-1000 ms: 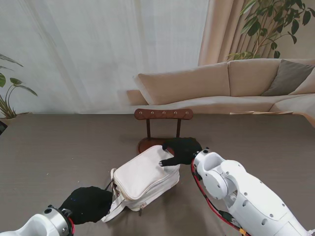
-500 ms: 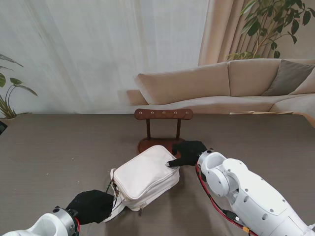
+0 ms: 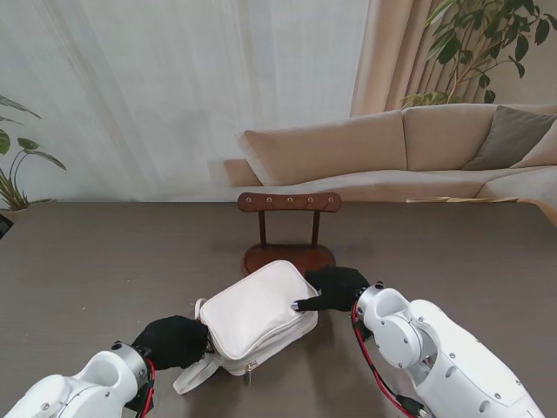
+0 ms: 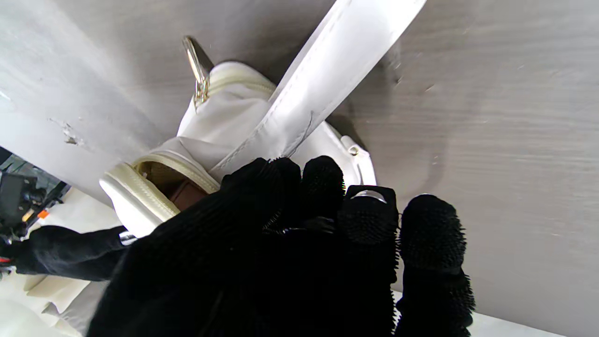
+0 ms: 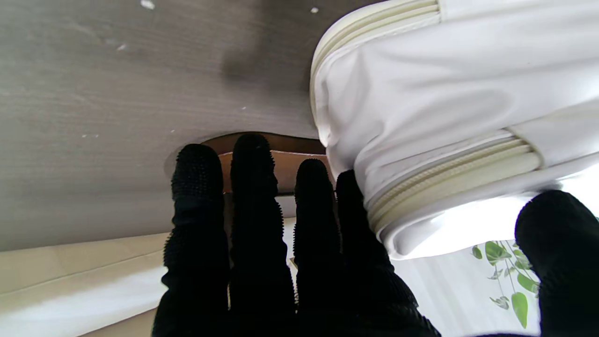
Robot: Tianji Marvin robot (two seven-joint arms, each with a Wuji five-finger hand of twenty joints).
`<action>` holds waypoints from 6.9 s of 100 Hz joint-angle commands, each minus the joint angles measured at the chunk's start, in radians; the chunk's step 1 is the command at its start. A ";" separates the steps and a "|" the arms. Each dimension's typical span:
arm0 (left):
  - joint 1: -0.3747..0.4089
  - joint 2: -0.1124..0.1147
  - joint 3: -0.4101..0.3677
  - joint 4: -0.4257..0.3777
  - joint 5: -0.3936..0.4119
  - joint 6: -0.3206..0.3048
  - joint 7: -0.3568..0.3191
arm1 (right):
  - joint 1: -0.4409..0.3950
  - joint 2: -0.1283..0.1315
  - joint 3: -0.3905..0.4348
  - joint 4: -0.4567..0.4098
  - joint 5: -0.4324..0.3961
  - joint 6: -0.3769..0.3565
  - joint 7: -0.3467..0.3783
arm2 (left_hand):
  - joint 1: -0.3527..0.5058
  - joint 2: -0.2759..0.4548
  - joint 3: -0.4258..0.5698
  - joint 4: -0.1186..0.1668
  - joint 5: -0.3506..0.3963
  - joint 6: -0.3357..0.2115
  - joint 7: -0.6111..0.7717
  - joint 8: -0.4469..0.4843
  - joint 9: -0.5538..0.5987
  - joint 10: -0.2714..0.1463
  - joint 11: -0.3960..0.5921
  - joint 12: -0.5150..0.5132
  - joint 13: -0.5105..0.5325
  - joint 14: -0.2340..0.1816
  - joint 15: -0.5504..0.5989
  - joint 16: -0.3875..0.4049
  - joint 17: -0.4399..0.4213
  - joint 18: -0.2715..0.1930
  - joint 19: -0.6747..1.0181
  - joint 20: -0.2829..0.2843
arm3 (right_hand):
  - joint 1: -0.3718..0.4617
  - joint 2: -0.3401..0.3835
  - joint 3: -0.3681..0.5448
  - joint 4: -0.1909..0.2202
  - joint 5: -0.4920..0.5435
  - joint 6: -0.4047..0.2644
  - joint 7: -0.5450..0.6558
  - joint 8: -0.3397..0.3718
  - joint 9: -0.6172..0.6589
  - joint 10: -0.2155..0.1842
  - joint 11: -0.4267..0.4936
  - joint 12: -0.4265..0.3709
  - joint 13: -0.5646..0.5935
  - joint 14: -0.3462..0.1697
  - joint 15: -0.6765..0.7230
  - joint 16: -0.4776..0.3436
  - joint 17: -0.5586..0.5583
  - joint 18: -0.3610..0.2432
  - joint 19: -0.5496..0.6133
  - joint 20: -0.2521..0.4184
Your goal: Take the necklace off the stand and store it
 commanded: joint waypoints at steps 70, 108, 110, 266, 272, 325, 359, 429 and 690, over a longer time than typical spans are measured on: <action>-0.371 -0.003 0.175 0.302 -0.138 -0.081 0.013 | -0.217 0.002 0.124 -0.113 0.105 -0.158 0.011 | 0.018 0.014 0.031 -0.016 0.014 -0.033 0.050 0.019 0.042 0.025 0.019 0.010 0.030 0.006 0.002 -0.001 0.006 0.009 0.022 0.000 | 0.053 0.027 -0.061 0.021 0.041 -0.111 0.027 0.028 0.011 0.000 0.014 0.019 0.010 0.002 0.015 0.017 -0.340 0.023 0.046 0.002; -0.353 0.001 0.150 0.314 -0.103 -0.093 0.005 | -0.243 -0.005 0.192 -0.189 -0.126 -0.086 -0.089 | 0.019 0.014 0.034 -0.017 0.013 -0.031 0.049 0.018 0.041 0.027 0.019 0.011 0.031 0.008 0.003 0.000 0.005 0.008 0.025 0.000 | -0.001 -0.001 -0.023 0.024 -0.089 -0.049 -0.006 -0.010 -0.116 0.040 0.008 0.006 -0.139 0.051 -0.086 -0.042 -0.380 0.037 0.008 -0.022; -0.348 0.002 0.145 0.310 -0.101 -0.093 0.003 | -0.243 -0.005 0.197 -0.198 -0.140 -0.076 -0.089 | 0.019 0.014 0.034 -0.017 0.014 -0.031 0.050 0.018 0.041 0.028 0.019 0.011 0.031 0.008 0.003 0.000 0.005 0.008 0.025 0.000 | -0.003 -0.002 -0.022 0.024 -0.083 -0.053 -0.006 -0.012 -0.116 0.039 0.008 0.006 -0.138 0.051 -0.087 -0.043 -0.380 0.037 0.008 -0.022; -0.167 0.028 -0.143 0.104 0.031 -0.162 -0.214 | 0.238 0.014 -0.308 0.110 -0.127 -0.333 -0.043 | 0.014 0.013 0.036 -0.019 0.013 -0.040 0.052 0.014 0.041 0.021 0.018 0.011 0.028 0.001 0.000 -0.002 0.005 0.005 0.023 -0.002 | -0.101 -0.247 0.134 -0.013 -0.283 -0.091 -0.100 -0.125 -0.356 -0.018 -0.107 -0.103 -0.329 -0.060 -0.282 -0.185 -0.471 -0.038 -0.190 -0.100; -0.151 0.027 -0.153 0.088 0.034 -0.160 -0.214 | 0.241 0.016 -0.313 0.122 -0.139 -0.340 -0.049 | 0.014 0.014 0.036 -0.019 0.013 -0.041 0.053 0.014 0.040 0.020 0.018 0.011 0.028 0.002 0.000 -0.001 0.005 0.004 0.022 -0.002 | -0.057 -0.275 0.142 -0.006 -0.273 -0.089 -0.093 -0.125 -0.347 -0.023 -0.100 -0.102 -0.320 -0.063 -0.277 -0.185 -0.465 -0.038 -0.190 -0.098; -0.045 0.022 -0.234 -0.019 0.036 -0.161 -0.229 | 0.275 0.018 -0.356 0.184 -0.198 -0.309 -0.103 | 0.014 0.014 0.035 -0.019 0.012 -0.043 0.054 0.014 0.041 0.018 0.019 0.010 0.029 -0.001 0.001 -0.001 0.005 0.004 0.023 -0.003 | 0.566 -0.124 -0.016 0.072 -0.151 -0.118 0.005 -0.078 -0.164 -0.105 -0.066 -0.084 -0.157 -0.127 -0.177 -0.166 -0.395 -0.075 -0.039 -0.131; -0.045 0.023 -0.261 0.016 0.045 -0.155 -0.239 | 0.235 0.024 -0.254 0.199 -0.166 -0.353 -0.067 | 0.013 0.012 0.038 -0.019 0.013 -0.042 0.055 0.015 0.041 0.019 0.018 0.012 0.028 -0.001 0.000 -0.002 0.005 0.004 0.023 -0.004 | 0.628 -0.003 -0.108 0.092 -0.124 -0.138 0.016 -0.064 -0.124 -0.117 -0.068 -0.082 -0.121 -0.137 -0.169 -0.157 -0.395 -0.077 -0.018 -0.145; 0.037 0.019 -0.289 -0.119 0.010 -0.175 -0.242 | 0.272 0.021 -0.293 0.234 -0.133 -0.326 -0.048 | 0.016 0.017 0.033 -0.020 0.009 -0.046 0.056 0.014 0.035 0.017 0.018 0.016 0.020 0.000 0.000 0.001 -0.004 -0.002 0.017 -0.005 | 0.627 0.037 -0.147 0.112 -0.128 -0.141 0.017 -0.059 -0.124 -0.119 -0.065 -0.079 -0.108 -0.142 -0.157 -0.148 -0.388 -0.083 -0.006 -0.147; 0.080 0.015 -0.177 -0.102 0.054 -0.144 -0.192 | 0.735 -0.355 -0.848 0.579 0.159 -0.152 -0.148 | 0.026 0.022 0.022 -0.016 0.009 -0.076 0.049 0.007 0.034 0.013 0.015 0.021 0.015 -0.002 0.003 0.006 -0.008 -0.003 0.016 -0.002 | 0.320 -0.568 0.427 -0.218 0.411 -0.440 0.413 -0.017 0.334 -0.148 0.088 0.120 0.246 -0.192 0.098 0.059 -0.123 -0.104 0.213 -0.080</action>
